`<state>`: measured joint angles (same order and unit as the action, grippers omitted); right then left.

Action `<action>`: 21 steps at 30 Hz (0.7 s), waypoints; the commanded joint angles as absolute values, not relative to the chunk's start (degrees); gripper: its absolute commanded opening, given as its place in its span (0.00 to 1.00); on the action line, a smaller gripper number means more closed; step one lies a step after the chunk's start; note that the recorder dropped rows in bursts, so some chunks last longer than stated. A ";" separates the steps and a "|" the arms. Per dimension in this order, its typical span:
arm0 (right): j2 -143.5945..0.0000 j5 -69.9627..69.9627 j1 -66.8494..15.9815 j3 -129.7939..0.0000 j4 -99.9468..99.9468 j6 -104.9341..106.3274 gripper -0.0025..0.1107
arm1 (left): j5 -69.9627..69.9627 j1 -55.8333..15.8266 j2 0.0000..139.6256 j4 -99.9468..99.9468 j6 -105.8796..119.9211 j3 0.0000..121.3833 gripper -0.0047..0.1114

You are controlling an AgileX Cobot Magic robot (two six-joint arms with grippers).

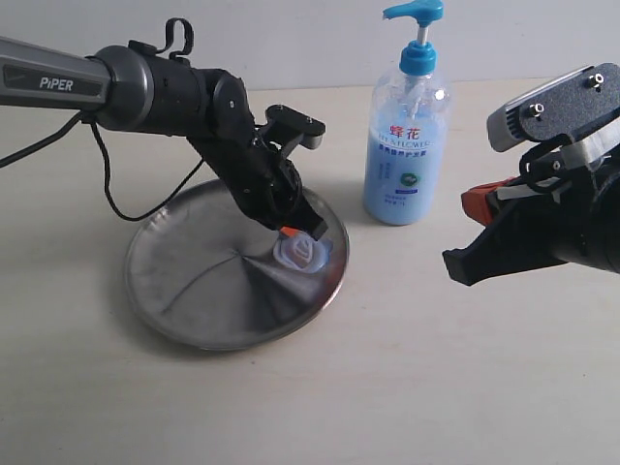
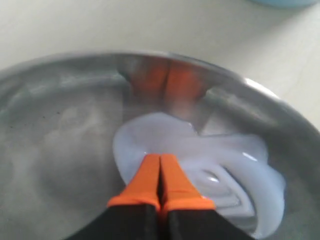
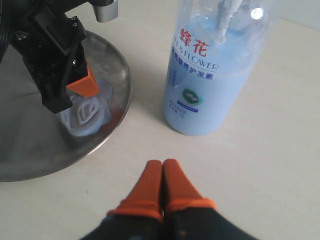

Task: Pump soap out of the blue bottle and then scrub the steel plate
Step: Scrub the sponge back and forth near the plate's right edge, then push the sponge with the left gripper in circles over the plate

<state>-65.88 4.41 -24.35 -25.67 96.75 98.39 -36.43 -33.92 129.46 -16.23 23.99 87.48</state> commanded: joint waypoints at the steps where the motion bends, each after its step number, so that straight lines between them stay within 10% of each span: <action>1: -65.50 3.16 -24.33 -25.49 96.39 98.89 0.02 | -45.22 -34.07 131.58 -14.00 25.10 86.10 0.04; 21: -65.50 2.88 -24.33 -25.49 96.39 98.89 0.02 | -50.98 -34.07 131.58 -31.53 37.38 86.10 0.04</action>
<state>-65.88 3.39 -24.35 -25.67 96.75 98.39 -49.95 -33.73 129.29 -31.15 35.57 87.43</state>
